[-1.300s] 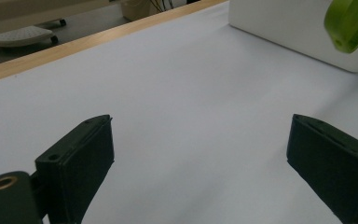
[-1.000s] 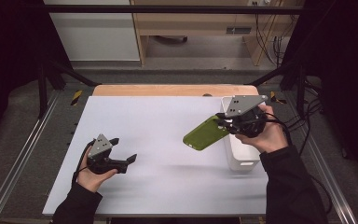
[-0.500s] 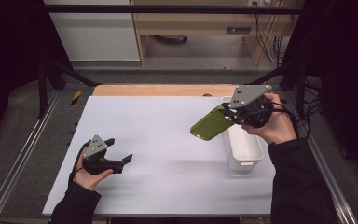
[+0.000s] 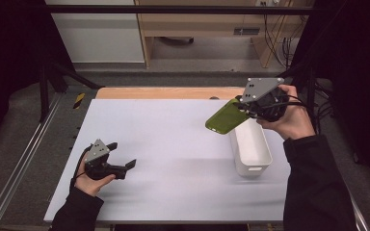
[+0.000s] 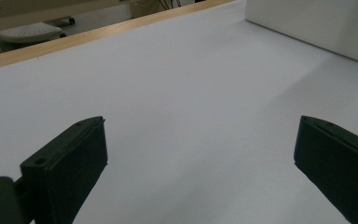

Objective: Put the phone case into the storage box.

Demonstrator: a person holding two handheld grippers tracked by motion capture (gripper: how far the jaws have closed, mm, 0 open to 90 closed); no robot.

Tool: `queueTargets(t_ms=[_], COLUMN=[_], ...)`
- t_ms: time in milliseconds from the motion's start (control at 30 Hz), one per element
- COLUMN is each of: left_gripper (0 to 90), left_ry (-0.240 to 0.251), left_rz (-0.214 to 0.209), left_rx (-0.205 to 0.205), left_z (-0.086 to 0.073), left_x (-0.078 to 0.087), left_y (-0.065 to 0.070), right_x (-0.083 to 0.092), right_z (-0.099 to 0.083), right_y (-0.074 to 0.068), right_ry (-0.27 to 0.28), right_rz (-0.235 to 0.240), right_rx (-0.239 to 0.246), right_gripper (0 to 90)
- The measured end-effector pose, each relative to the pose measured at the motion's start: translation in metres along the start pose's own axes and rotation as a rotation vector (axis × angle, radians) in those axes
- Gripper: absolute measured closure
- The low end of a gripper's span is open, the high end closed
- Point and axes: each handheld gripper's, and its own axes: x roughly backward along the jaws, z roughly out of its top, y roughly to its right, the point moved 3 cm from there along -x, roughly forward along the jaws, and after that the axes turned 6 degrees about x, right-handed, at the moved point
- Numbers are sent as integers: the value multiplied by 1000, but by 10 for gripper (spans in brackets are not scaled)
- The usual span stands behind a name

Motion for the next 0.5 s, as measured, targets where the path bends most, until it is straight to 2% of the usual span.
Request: queueTargets(t_ms=[233,500], left_gripper=[11,7], left_ry=[0,3], left_rz=[-1,-4], left_rx=[1,-1], left_z=[-1,-2], left_x=[1,1], left_y=[-2,-2], right_x=[-4,-9], right_z=[0,-3], right_y=[7,11], right_ry=[-49,-81], right_rz=[-15,-25], right_rx=[43,62], right_gripper=[798,797])
